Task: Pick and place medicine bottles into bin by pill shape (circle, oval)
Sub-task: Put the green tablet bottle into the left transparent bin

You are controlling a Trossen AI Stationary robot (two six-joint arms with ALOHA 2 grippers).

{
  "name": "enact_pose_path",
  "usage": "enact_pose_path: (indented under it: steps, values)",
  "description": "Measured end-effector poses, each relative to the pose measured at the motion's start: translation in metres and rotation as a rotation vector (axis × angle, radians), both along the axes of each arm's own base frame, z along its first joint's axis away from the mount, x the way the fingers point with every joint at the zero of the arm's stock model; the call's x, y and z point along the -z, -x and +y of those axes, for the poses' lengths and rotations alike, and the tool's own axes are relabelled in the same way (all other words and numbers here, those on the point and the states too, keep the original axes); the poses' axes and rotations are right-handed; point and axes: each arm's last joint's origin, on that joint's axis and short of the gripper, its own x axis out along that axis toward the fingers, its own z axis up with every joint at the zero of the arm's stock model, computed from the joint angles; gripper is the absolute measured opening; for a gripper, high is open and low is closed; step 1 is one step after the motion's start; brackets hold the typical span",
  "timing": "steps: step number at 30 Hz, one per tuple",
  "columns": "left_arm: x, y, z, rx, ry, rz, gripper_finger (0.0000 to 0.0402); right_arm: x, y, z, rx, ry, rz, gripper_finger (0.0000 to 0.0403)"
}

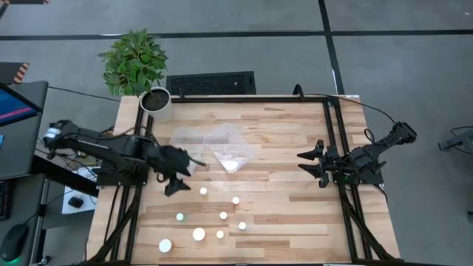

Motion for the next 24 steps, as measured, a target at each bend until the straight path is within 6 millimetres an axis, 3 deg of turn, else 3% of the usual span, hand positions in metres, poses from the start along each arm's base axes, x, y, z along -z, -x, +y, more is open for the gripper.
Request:
enact_pose_path:
  steps: [6, 13, 24]
  values:
    - [0.001, -0.009, -0.042, 0.002, -0.052, 0.151, 0.0293, 0.001, 0.0, 0.0, 0.0, 0.006, 0.011, 0.0226]
    - [0.024, -0.006, -0.082, 0.009, -0.143, 0.249, 0.0293, 0.001, 0.0, 0.0, 0.0, 0.006, 0.011, 0.0226]
    - [0.055, -0.005, -0.113, 0.05, -0.199, 0.369, 0.0293, 0.001, 0.0, 0.0, 0.0, 0.005, 0.011, 0.0226]
